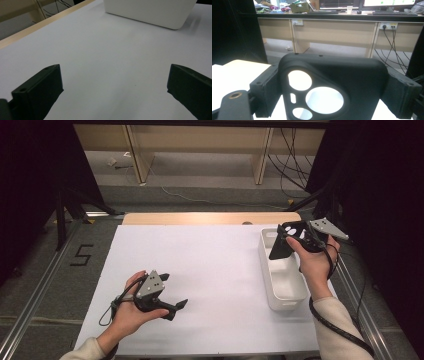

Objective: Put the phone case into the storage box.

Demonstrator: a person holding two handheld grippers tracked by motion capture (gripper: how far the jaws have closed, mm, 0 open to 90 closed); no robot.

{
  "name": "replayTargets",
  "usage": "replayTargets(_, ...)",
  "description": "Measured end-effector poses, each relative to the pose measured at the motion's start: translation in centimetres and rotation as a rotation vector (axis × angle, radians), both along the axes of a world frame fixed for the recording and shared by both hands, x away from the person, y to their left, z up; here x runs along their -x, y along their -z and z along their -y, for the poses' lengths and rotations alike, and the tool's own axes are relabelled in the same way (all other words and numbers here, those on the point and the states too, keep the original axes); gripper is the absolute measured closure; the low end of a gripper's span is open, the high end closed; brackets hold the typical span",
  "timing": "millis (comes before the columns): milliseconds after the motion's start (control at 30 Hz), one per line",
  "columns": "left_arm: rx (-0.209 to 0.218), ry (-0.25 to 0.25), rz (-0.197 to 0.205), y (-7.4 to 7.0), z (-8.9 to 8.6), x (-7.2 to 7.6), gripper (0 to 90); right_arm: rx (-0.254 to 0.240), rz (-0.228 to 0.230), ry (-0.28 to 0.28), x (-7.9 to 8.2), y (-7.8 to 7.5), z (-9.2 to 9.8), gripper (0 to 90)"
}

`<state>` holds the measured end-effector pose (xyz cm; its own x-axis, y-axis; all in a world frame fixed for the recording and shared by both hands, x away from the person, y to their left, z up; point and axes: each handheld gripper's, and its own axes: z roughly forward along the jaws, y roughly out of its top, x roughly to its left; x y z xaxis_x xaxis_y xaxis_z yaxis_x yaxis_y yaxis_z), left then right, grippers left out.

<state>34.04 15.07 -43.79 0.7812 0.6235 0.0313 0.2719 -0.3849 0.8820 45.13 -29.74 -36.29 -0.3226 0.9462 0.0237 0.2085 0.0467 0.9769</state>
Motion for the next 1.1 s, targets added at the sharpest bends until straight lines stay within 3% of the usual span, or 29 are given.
replayTargets(1100,0.004,0.001,0.003,0.0,0.1,0.0,0.0,0.022,-0.009,-0.008,-1.3,0.6,-1.0,15.3)
